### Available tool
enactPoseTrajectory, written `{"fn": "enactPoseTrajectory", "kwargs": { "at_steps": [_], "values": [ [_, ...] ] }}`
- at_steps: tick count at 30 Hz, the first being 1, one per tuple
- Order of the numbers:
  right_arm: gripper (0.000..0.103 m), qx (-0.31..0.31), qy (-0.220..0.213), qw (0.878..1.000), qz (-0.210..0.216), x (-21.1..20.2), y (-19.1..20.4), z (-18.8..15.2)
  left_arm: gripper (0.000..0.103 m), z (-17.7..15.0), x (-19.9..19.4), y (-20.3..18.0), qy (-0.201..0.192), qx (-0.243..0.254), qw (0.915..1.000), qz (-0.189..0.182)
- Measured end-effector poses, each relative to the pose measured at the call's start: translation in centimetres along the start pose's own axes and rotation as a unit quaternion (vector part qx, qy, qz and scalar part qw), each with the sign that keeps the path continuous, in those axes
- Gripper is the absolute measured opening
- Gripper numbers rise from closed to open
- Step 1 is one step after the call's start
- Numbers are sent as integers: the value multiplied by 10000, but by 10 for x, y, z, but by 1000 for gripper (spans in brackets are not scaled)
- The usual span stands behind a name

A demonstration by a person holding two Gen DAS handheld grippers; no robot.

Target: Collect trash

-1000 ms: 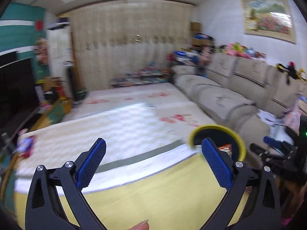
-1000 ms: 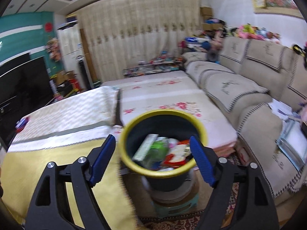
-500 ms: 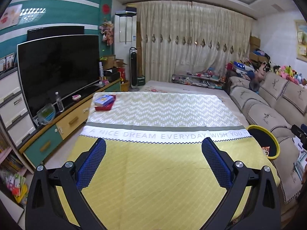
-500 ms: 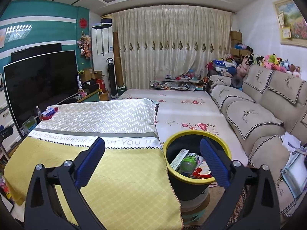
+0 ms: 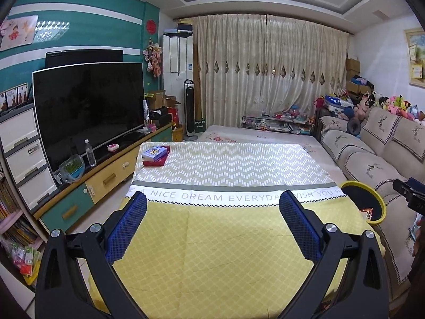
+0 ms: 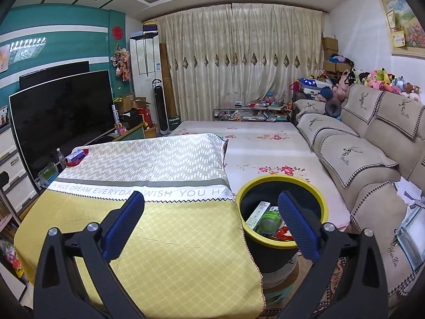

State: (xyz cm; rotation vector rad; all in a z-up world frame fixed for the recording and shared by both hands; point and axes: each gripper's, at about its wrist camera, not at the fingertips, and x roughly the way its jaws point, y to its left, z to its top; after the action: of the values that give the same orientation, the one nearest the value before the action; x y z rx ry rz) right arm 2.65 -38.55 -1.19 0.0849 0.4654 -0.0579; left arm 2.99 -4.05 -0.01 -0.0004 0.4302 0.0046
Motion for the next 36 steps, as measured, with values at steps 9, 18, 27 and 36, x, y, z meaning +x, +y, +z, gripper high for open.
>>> {"fn": "enactPoseTrajectory", "kwargs": {
  "at_steps": [9, 18, 27, 36],
  "values": [
    [96, 44, -85, 9999, -47, 0, 0, 4, 98, 1, 6, -5, 64, 24, 10000, -14],
    [96, 32, -66, 10000, -38, 0, 0, 5, 98, -1, 7, -3, 77, 22, 10000, -15],
    [96, 23, -46, 10000, -32, 2, 1, 4, 98, -3, 8, -3, 107, 24, 9999, -23],
    [96, 19, -10, 10000, -8, 6, 3, 3, 98, -2, 13, -3, 158, 23, 9999, -36]
  ]
}}
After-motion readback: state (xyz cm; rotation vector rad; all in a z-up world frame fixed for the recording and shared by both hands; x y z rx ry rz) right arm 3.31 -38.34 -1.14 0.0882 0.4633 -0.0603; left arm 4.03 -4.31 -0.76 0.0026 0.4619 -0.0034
